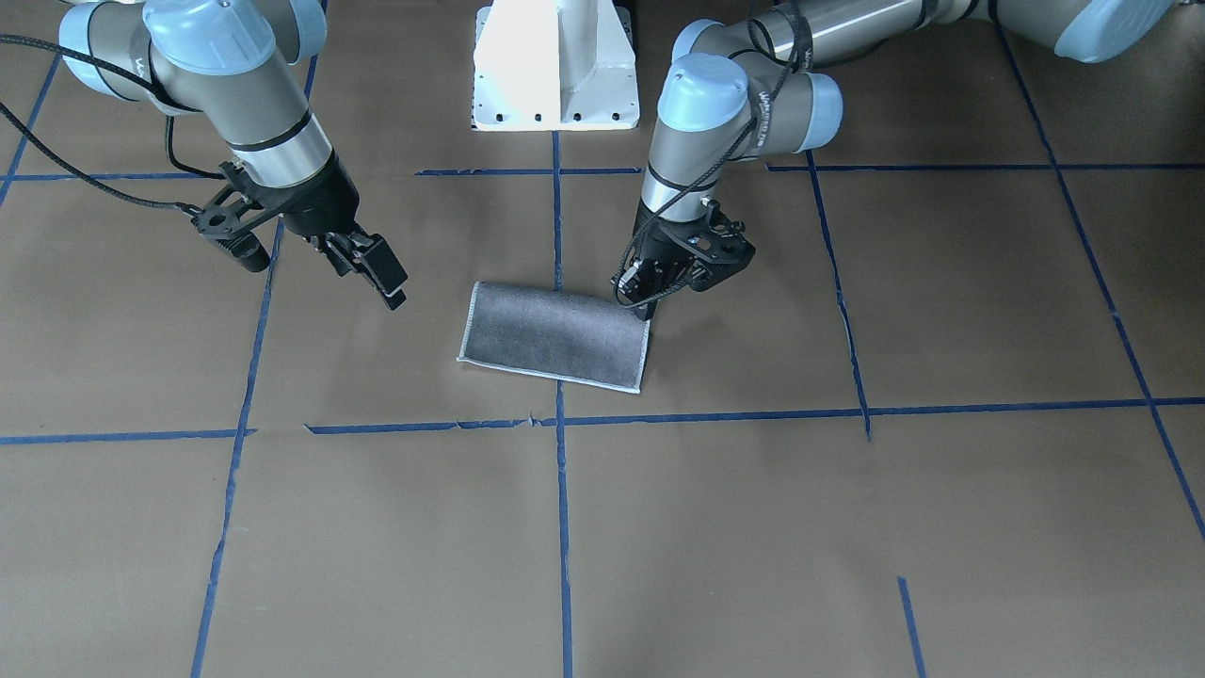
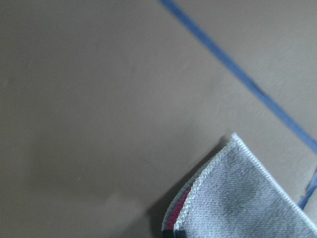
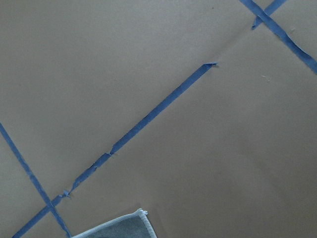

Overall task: Fold towel twice with both arms
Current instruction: 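Grasp the strip end with the left gripper and fold it over the other half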

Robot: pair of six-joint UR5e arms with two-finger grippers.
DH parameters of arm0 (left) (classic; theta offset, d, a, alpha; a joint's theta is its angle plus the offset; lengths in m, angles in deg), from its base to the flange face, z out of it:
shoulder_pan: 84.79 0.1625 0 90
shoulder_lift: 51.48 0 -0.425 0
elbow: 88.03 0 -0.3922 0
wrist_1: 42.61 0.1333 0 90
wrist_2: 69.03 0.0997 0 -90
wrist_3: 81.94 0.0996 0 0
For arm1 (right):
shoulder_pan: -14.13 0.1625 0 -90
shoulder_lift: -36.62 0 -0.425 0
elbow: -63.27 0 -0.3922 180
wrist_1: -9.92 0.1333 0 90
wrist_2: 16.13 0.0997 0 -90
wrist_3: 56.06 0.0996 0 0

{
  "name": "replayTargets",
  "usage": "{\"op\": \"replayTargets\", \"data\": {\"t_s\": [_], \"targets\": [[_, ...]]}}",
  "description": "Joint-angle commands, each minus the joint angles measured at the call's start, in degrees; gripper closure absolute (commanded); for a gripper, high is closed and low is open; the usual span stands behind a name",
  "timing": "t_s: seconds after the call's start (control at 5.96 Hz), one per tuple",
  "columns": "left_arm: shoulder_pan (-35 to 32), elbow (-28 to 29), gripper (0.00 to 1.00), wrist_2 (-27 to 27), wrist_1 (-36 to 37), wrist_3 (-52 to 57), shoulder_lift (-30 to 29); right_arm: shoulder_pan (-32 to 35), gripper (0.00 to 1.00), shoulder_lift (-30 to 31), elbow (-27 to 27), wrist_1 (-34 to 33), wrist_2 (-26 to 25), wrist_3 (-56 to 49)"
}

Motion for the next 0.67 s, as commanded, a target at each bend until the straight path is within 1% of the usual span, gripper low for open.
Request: {"op": "replayTargets", "data": {"t_s": [0.0,0.17,0.34,0.5], "targets": [[-1.41,-1.57,0.98,-0.98,-0.42,2.15,-0.73,0.09,0.01,-0.03,0.04,0.0,0.15,0.0],[-0.01,-1.66,0.96,-0.8,-0.59,2.15,-3.0,0.09,0.01,-0.03,0.04,0.0,0.24,0.0],[6.96,-1.05,0.96,6.6,-1.03,2.41,-3.98,0.27,0.01,0.06,0.04,0.0,0.24,0.0],[9.55,-0.7,0.96,11.37,-1.12,5.02,-4.69,0.35,0.01,0.06,-0.05,0.0,0.32,0.0]]}}
